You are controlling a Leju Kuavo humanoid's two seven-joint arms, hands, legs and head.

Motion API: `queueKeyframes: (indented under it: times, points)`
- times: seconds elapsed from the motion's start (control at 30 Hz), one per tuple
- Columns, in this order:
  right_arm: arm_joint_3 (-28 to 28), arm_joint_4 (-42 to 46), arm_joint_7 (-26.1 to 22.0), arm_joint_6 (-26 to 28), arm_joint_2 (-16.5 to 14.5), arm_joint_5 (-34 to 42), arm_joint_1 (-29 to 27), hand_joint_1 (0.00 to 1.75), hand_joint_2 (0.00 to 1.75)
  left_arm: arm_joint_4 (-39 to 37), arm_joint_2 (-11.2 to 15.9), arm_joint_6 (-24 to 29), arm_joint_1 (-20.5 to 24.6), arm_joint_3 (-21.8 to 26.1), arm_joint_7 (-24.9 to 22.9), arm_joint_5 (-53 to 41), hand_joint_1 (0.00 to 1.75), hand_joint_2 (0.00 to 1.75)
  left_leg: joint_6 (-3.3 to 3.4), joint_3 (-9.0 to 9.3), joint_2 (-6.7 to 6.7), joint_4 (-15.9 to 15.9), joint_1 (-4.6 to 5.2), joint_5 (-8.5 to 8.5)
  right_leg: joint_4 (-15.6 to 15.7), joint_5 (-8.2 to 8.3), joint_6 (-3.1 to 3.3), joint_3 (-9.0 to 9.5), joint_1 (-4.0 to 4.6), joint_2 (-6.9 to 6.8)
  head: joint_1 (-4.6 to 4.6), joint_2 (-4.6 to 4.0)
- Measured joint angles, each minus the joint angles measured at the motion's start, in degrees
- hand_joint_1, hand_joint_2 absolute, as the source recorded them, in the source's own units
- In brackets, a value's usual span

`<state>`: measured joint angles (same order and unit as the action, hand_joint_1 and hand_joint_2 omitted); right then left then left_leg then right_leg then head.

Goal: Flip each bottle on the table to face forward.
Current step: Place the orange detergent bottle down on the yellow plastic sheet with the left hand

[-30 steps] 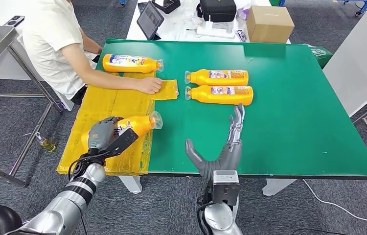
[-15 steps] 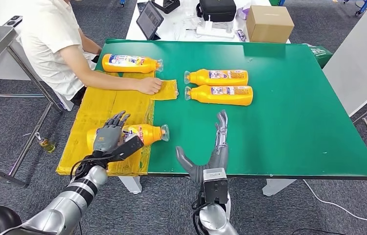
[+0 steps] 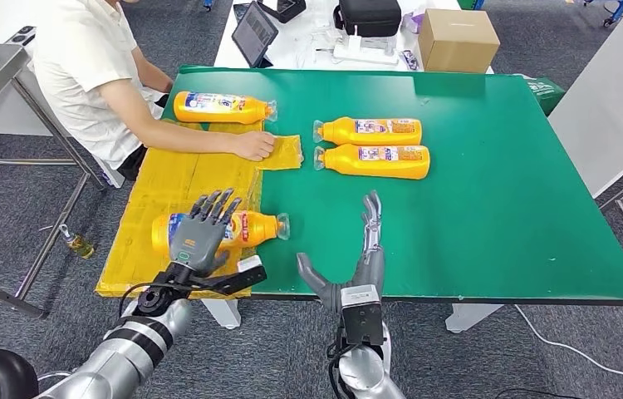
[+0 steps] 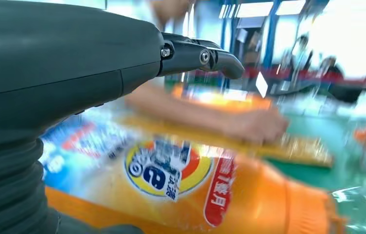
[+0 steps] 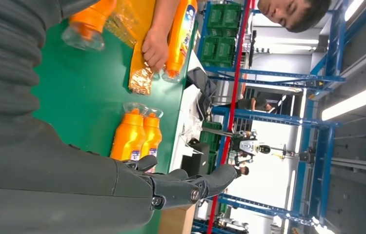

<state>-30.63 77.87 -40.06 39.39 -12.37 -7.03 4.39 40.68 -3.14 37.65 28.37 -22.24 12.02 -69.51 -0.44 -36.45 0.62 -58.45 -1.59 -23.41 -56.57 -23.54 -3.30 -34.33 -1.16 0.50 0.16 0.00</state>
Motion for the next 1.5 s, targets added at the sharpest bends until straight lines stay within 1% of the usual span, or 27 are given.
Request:
queueKeyframes:
  times: [0.17, 0.27, 0.4, 0.57, 0.6, 0.63, 0.67, 0.73, 0.8, 0.87, 0.93, 1.0, 1.1, 1.27, 1.5]
  points:
    - [0.04, -0.5, 0.0, -0.04, 0.01, 0.21, -0.02, 0.0, 1.75, 5.66, 1.15, 2.0, -1.79, -3.22, -3.23, -6.49, 0.0, 1.75, 0.0, -0.01, -0.02, 0.0, 0.0, 0.0, 0.0, 0.0, 0.0, -0.03, 0.0, 0.01, -0.01, 0.0]
    - [0.07, -0.68, 0.0, 0.14, 0.02, 0.21, -0.03, 0.0, 1.75, 10.37, 1.73, 2.44, -3.67, -4.44, -3.77, -7.87, 0.0, 1.75, 0.0, -0.03, -0.01, 0.0, 0.0, 0.0, 0.0, 0.0, 0.0, -0.06, 0.0, 0.01, 0.01, 0.0]
    - [0.22, -0.69, 0.0, 0.56, 0.03, -0.67, -0.07, 0.0, 1.75, 15.62, 1.82, 2.48, -5.86, -5.85, -1.99, -5.22, 0.0, 1.75, 0.0, -0.06, -0.02, 0.0, 0.0, -0.01, 0.01, 0.0, 0.0, -0.1, -0.01, 0.01, 0.01, 0.0]
    - [1.04, -0.72, 0.0, 0.78, 0.14, -3.79, -0.3, 0.0, 1.75, 20.43, 1.74, 2.48, -8.5, -7.63, 1.32, 0.59, 0.0, 1.75, 0.0, -0.09, -0.02, 0.0, 0.01, -0.02, 0.01, 0.0, 0.0, -0.14, -0.01, 0.01, 0.0, 0.0]
    - [1.28, -0.88, 0.0, 0.78, 0.18, -5.41, -0.33, 0.0, 1.75, 21.13, 1.74, 2.46, -8.93, -7.84, 2.06, 2.09, 0.0, 1.75, 0.0, -0.09, -0.02, 0.0, 0.01, -0.02, 0.01, 0.0, 0.0, -0.14, -0.01, 0.01, -0.01, 0.0]
    - [1.72, -1.26, 0.0, 0.78, 0.2, -8.42, -0.34, 0.0, 1.75, 21.9, 1.69, 2.24, -9.46, -8.02, 3.3, 4.89, 0.0, 1.75, 0.0, -0.09, -0.02, 0.0, 0.0, -0.02, 0.01, 0.0, 0.0, -0.15, 0.0, 0.01, -0.02, 0.0]
    - [2.5, -1.9, 0.0, 0.77, 0.22, -13.17, -0.33, 0.0, 1.75, 22.83, 1.57, 1.66, -10.21, -8.19, 5.18, 9.28, 0.0, 1.75, 0.0, -0.09, -0.03, 0.0, 0.0, -0.02, 0.01, 0.0, 0.0, -0.16, 0.0, 0.01, -0.02, 0.0]
    - [5.87, -3.81, 0.0, 0.77, 0.21, -26.99, -0.3, 0.0, 1.75, 25.26, 0.84, -0.49, -12.63, -8.37, 10.08, 21.62, 0.0, 1.75, 0.0, -0.1, -0.02, 0.0, 0.01, -0.03, 0.02, 0.0, 0.0, -0.17, -0.01, 0.01, -0.03, 0.0]
    - [12.9, -5.8, 0.22, 0.78, 0.18, -44.16, -0.05, 0.0, 1.75, 28.1, -0.56, -2.91, -15.99, -8.35, 14.49, 34.09, 0.0, 1.75, 0.02, -0.15, 0.05, -0.01, 0.03, -0.03, 0.05, -0.01, -0.02, -0.18, -0.03, -0.04, -0.02, 0.0]
    - [21.93, -7.52, 1.93, 0.8, 0.5, -58.83, 0.81, 0.0, 1.75, 30.46, -2.05, -5.12, -19.15, -8.33, 16.47, 43.05, 0.0, 1.75, 0.04, -0.21, 0.19, -0.01, 0.07, -0.04, 0.1, -0.02, -0.03, -0.17, -0.07, -0.13, 0.0, 0.0]
    - [29.63, -9.21, 5.64, 0.81, 1.72, -67.42, 2.02, 0.0, 1.75, 32.24, -3.18, -6.86, -21.45, -8.33, 16.89, 48.89, 0.0, 1.75, 0.08, -0.25, 0.27, -0.01, 0.14, -0.05, 0.13, -0.01, -0.05, -0.14, -0.13, -0.18, 0.01, 0.0]
    - [34.83, -10.93, 9.09, 0.81, 3.5, -71.4, 3.04, 0.0, 1.75, 33.75, -3.84, -7.15, -22.91, -8.32, 17.45, 51.45, 0.0, 1.75, 0.11, -0.26, 0.28, -0.01, 0.21, -0.05, 0.13, 0.02, -0.1, -0.13, -0.19, -0.18, 0.01, 0.0]
    - [38.28, -13.2, 12.47, 0.81, 5.7, -73.67, 4.28, 0.0, 1.75, 35.75, -4.14, -6.52, -23.97, -8.32, 18.16, 52.12, 0.0, 1.75, 0.12, -0.23, 0.24, -0.01, 0.22, -0.05, 0.13, 0.06, -0.14, -0.15, -0.2, -0.16, -0.03, 0.0]
    - [38.5, -16.78, 16.94, 0.83, 8.42, -75.66, 6.22, 0.0, 1.75, 38.13, -4.25, -5.61, -24.45, -8.32, 18.77, 52.37, 0.0, 1.75, 0.11, -0.21, 0.24, -0.01, 0.17, -0.04, 0.09, 0.06, -0.13, -0.16, -0.16, -0.15, -0.03, 0.0]
    - [35.54, -22.49, 21.23, 0.83, 10.49, -75.74, 9.6, 0.0, 1.75, 38.47, -4.46, -4.43, -24.45, -8.27, 19.22, 52.0, 0.0, 1.75, 0.12, -0.22, 0.23, -0.01, 0.19, -0.04, 0.09, 0.05, -0.13, -0.15, -0.18, -0.16, -0.02, 0.0]
